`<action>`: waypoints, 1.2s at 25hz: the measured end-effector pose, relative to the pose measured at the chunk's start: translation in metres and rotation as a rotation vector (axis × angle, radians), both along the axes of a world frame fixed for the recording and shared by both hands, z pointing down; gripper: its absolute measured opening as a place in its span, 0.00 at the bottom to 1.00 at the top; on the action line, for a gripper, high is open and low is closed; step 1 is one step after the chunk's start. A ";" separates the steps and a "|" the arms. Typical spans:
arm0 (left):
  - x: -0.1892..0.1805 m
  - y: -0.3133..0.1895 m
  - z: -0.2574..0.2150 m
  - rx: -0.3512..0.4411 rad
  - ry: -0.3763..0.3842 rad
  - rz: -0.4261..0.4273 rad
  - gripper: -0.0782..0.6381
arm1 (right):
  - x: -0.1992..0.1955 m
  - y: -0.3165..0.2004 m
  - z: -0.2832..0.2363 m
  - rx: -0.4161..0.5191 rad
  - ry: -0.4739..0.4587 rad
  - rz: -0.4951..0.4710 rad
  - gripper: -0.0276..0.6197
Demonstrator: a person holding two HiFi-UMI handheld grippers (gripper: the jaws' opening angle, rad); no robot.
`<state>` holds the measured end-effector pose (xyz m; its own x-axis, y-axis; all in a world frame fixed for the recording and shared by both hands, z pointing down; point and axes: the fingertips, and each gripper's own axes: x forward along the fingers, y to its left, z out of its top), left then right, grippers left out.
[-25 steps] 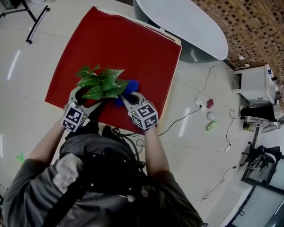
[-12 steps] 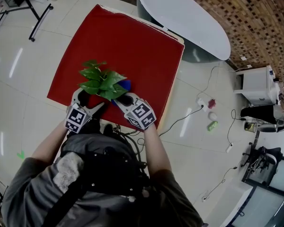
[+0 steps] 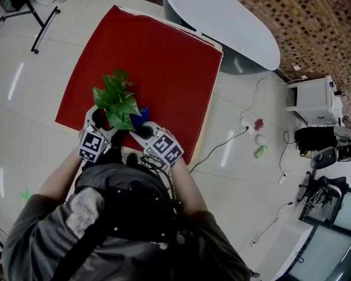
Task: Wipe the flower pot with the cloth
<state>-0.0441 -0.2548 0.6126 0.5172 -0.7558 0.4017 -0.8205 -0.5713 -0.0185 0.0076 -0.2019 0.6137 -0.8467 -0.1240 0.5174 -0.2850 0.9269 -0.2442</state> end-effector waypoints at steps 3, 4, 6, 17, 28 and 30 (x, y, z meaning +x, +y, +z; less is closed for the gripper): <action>0.001 -0.001 -0.001 0.006 -0.006 0.017 0.71 | 0.016 -0.016 -0.006 0.017 -0.011 0.077 0.14; 0.000 -0.001 -0.001 0.005 -0.007 0.024 0.71 | 0.020 -0.024 -0.010 0.023 -0.018 0.100 0.14; -0.002 -0.002 -0.001 0.005 -0.006 0.041 0.71 | 0.027 -0.044 -0.014 0.042 -0.015 0.122 0.14; -0.011 -0.014 0.005 -0.010 0.020 0.167 0.70 | -0.011 -0.103 0.005 0.042 0.029 -0.033 0.14; -0.012 -0.020 0.008 -0.034 0.065 0.195 0.70 | -0.012 -0.081 0.001 0.012 0.010 -0.041 0.14; -0.010 -0.020 0.008 -0.037 0.072 0.196 0.70 | -0.010 -0.070 0.000 0.006 -0.002 -0.027 0.14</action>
